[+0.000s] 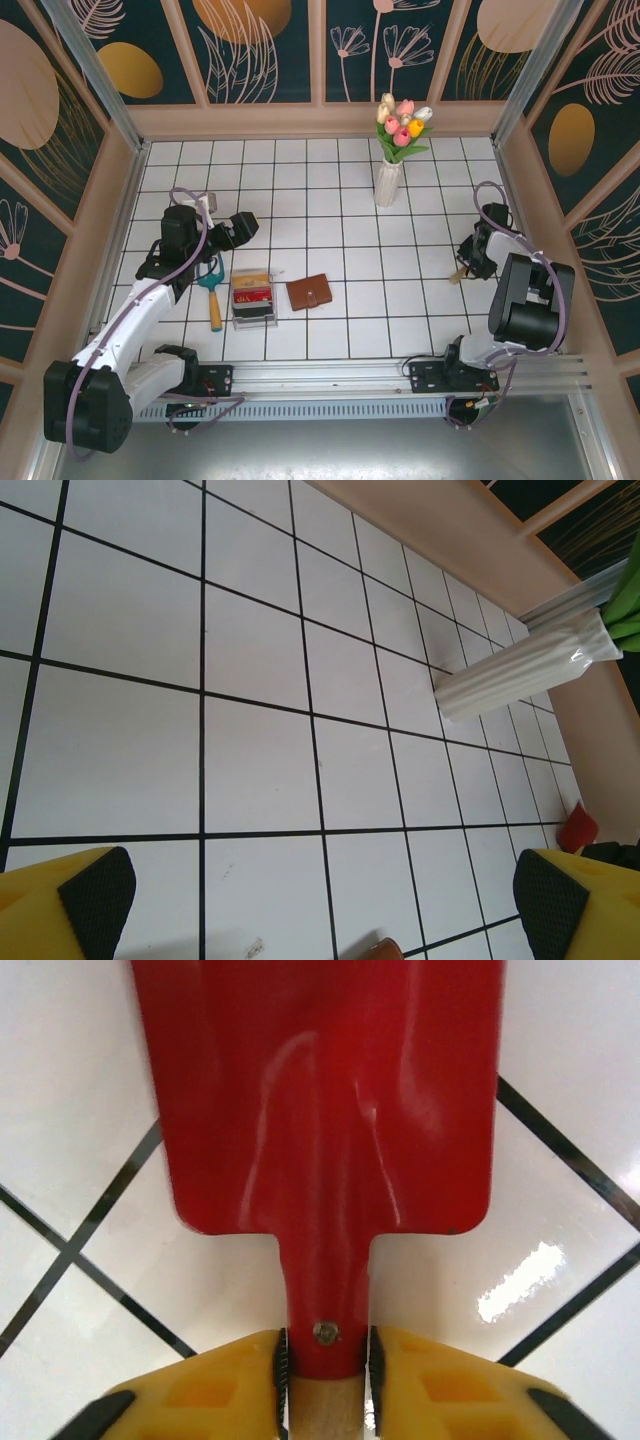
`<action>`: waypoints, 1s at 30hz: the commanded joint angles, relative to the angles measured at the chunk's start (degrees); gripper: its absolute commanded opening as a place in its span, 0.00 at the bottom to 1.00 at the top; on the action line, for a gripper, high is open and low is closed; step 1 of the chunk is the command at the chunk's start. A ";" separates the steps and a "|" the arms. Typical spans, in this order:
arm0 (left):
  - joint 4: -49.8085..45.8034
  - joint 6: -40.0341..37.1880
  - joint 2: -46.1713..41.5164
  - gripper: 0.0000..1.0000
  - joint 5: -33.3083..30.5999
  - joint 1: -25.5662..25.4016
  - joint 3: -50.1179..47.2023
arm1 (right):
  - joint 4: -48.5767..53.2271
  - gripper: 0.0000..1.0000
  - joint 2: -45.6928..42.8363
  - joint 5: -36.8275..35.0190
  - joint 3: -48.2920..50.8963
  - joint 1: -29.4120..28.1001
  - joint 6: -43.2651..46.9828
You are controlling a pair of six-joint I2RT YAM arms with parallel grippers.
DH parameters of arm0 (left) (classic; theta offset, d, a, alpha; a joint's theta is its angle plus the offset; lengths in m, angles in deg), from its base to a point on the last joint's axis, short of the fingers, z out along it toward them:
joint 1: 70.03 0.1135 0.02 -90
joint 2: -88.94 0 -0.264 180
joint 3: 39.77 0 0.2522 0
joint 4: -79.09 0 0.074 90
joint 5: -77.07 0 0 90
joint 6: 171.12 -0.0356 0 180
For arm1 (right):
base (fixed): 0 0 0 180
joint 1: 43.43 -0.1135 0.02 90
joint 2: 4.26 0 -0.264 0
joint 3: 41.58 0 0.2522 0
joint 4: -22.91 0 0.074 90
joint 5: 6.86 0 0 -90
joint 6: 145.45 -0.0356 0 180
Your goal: Put the credit cards into the card holder
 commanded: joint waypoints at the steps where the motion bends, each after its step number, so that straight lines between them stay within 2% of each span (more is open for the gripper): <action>1: -1.49 -1.50 -0.53 0.99 1.15 -0.37 1.56 | -0.08 0.42 -3.11 2.59 -1.37 0.31 0.44; 4: -1.02 -2.60 0.48 0.99 4.36 -0.47 1.97 | 2.65 0.56 -8.26 3.68 -2.26 0.22 0.24; 7: -2.11 -5.73 3.22 0.95 9.74 -1.87 3.82 | 4.49 0.58 -15.12 7.42 -2.28 -1.47 -1.59; 10: -7.57 -9.59 8.59 0.89 12.23 -5.45 7.70 | 2.76 0.64 -23.24 11.50 0.67 -8.70 -5.84; 13: -15.62 -14.91 15.34 0.82 9.52 -11.19 12.34 | -4.77 0.65 -29.37 16.21 7.06 -19.74 -13.84; 16: -23.12 -19.24 22.06 0.78 4.54 -17.26 16.69 | -13.93 0.61 -30.84 17.91 13.79 -31.80 -22.80; 20: -28.79 -22.68 29.80 0.76 -0.61 -22.40 19.58 | -19.85 0.53 -27.53 12.83 17.06 -47.30 -29.58; 22: -29.88 -23.01 33.04 0.74 -2.38 -24.22 22.48 | -20.35 0.49 -24.87 10.44 16.82 -52.88 -31.28; 25: -30.48 -23.34 36.76 0.73 -2.37 -26.37 23.94 | -21.11 0.43 -21.30 8.88 16.50 -58.51 -32.92; 30: -29.80 -23.15 39.07 0.73 -1.03 -27.80 22.96 | -25.05 0.38 -17.38 11.55 18.02 -62.07 -34.79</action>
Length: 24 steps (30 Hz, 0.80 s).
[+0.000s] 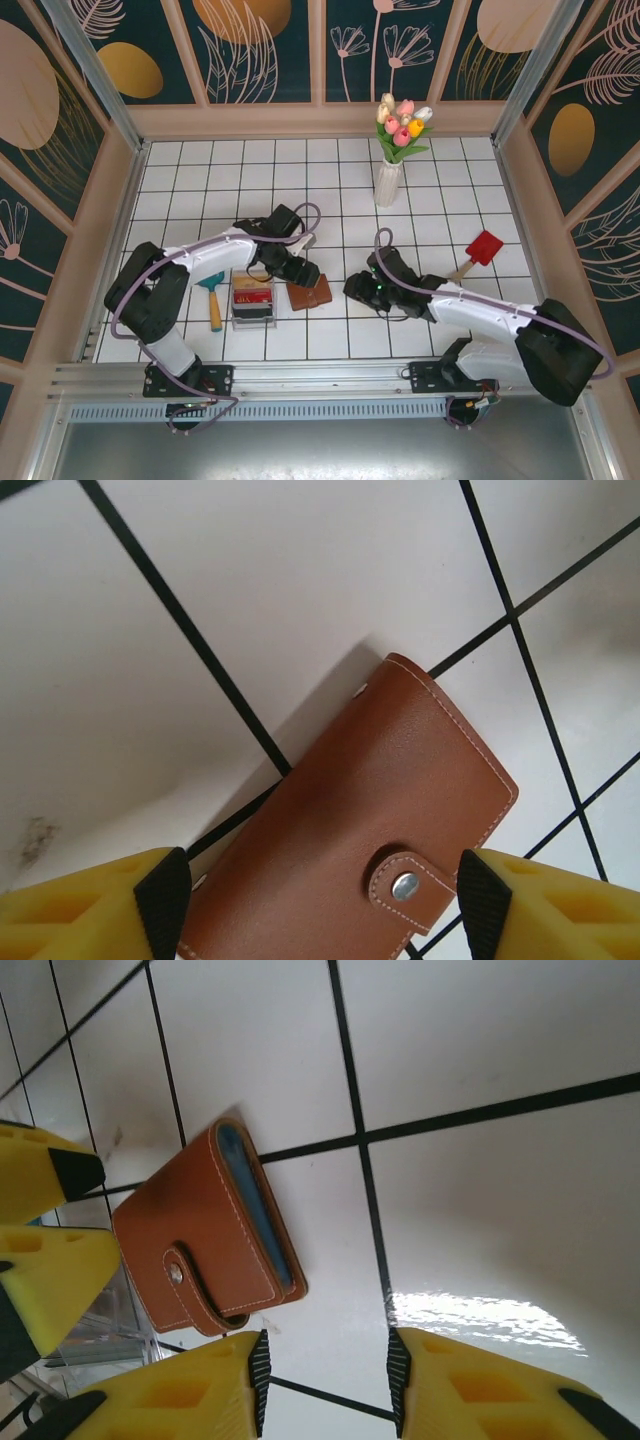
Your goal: Put the credit cards into the card holder
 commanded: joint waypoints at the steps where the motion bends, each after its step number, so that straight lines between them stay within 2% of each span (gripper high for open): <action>1: -2.90 -1.24 2.33 0.73 1.02 -0.67 -0.52 | -5.94 0.38 2.18 1.28 1.42 -1.32 -3.07; 7: -1.84 -0.62 5.45 0.75 1.55 -1.29 -0.97 | -8.59 0.37 6.27 4.85 1.39 -2.40 -2.02; 10: -1.35 -0.35 6.45 0.71 4.45 -2.12 -0.34 | -8.20 0.35 7.24 4.97 1.39 -2.42 -1.75; 15: 0.21 1.49 6.90 0.46 9.79 -3.85 0.04 | -8.56 0.28 6.49 4.45 2.95 -2.12 -2.64; 19: 3.81 5.60 5.67 0.27 11.01 -5.15 -0.18 | -8.58 0.26 5.67 4.74 4.23 -0.48 -3.20; 24: 12.24 13.91 3.31 0.11 12.66 -5.49 -2.59 | -8.24 0.26 4.90 5.46 4.77 1.38 -2.34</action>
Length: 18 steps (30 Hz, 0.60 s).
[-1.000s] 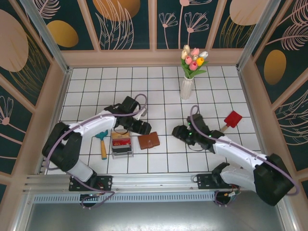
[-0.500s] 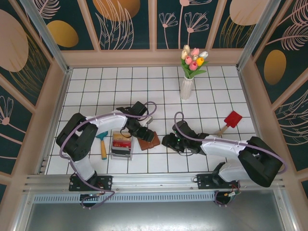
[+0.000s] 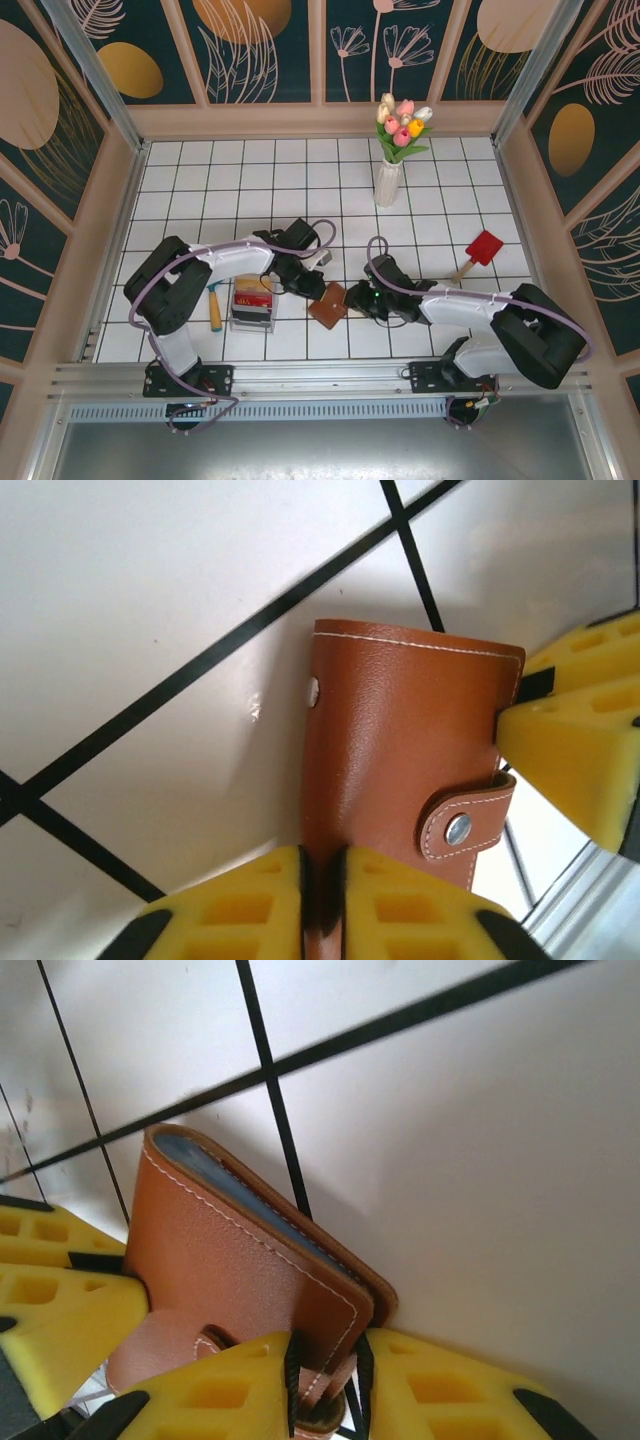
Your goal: Put the credit cards into the card holder
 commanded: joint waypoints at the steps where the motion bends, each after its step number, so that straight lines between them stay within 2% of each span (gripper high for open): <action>1: 8.74 7.68 -2.39 0.07 2.98 -0.26 -3.14 | 0.25 0.26 -1.30 0.42 0.17 0.84 0.39; 4: 14.13 12.56 -3.57 0.00 2.87 -0.31 -6.35 | 3.91 0.29 -2.35 -1.53 -1.38 0.93 1.52; 10: 24.33 22.31 -10.83 0.00 1.22 -0.26 -11.93 | 14.65 0.39 -6.81 -9.38 -6.44 -0.19 4.08; 14: 25.64 24.16 -12.19 0.00 -0.75 -0.31 -13.09 | 18.93 0.50 -5.76 -13.39 -10.86 -2.38 6.28; 18: 26.98 25.34 -12.27 0.00 -0.73 -0.26 -13.70 | 18.73 0.55 -0.82 -14.29 -13.93 -4.66 6.85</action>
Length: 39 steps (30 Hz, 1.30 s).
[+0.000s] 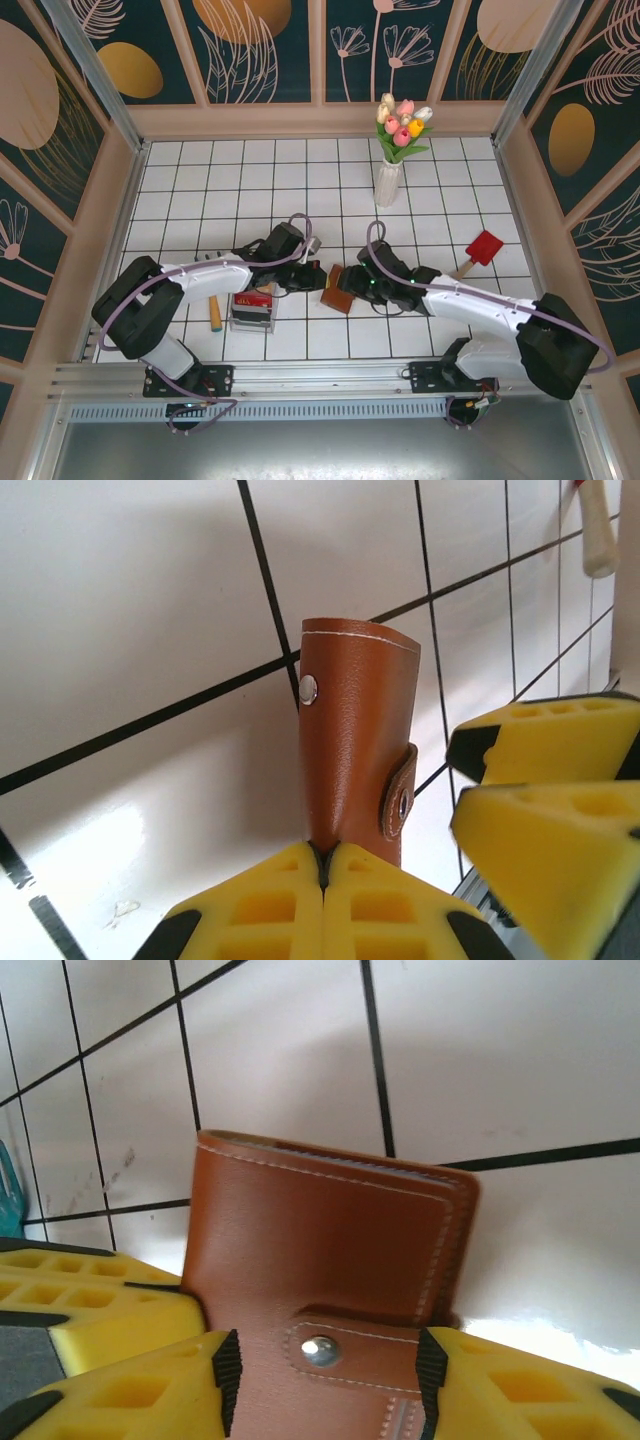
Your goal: Put the credit cards into the card holder
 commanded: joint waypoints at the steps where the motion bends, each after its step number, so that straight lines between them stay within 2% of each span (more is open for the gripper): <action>1: 3.74 3.21 -1.28 0.00 -0.85 -0.30 -1.32 | 3.91 0.55 4.30 -3.27 -3.04 -1.94 1.53; 5: 5.94 4.55 -1.92 0.00 -0.90 -0.29 -2.47 | 5.41 0.55 9.53 -5.83 -5.61 -3.56 0.73; 9: 6.45 4.94 -2.11 0.00 -1.26 -0.26 -3.09 | 6.77 0.50 14.20 -8.19 -5.82 -4.43 -0.16; 13: 6.29 4.90 -2.14 0.00 -1.56 -0.29 -3.23 | 10.29 0.36 18.01 -10.90 -6.62 -4.51 -1.23; 15: 5.62 4.52 -2.51 0.00 -2.06 -0.29 -3.21 | 12.59 0.25 18.66 -12.76 -7.00 -4.51 -1.41; 21: 3.17 3.94 -3.88 0.00 -4.74 -0.27 -4.11 | 19.15 0.13 16.26 -16.58 -5.63 -3.47 -1.32; 25: 2.98 4.16 -4.00 0.00 -6.17 -0.28 -5.02 | 18.56 0.13 10.88 -15.47 -2.63 -1.39 -0.24; 29: 3.55 3.77 -3.16 0.00 -5.27 -0.29 -4.78 | 14.35 0.23 4.21 -11.17 -2.35 -0.02 0.82; 34: 3.51 2.23 -2.64 0.00 -3.84 -0.29 -3.35 | 11.22 0.14 1.56 -8.34 -1.32 2.70 1.55; 36: 3.41 1.60 -2.63 0.06 -3.58 -0.35 -2.42 | 13.05 0.15 2.29 -9.39 -1.99 3.13 1.13; 37: 3.54 1.33 -2.57 0.14 -3.35 -0.37 -2.15 | 13.65 0.20 2.47 -9.84 -2.21 3.13 1.19; 39: 3.79 0.84 -1.96 0.25 -2.44 -0.37 -1.29 | 13.26 0.21 2.41 -9.37 -2.13 3.15 1.30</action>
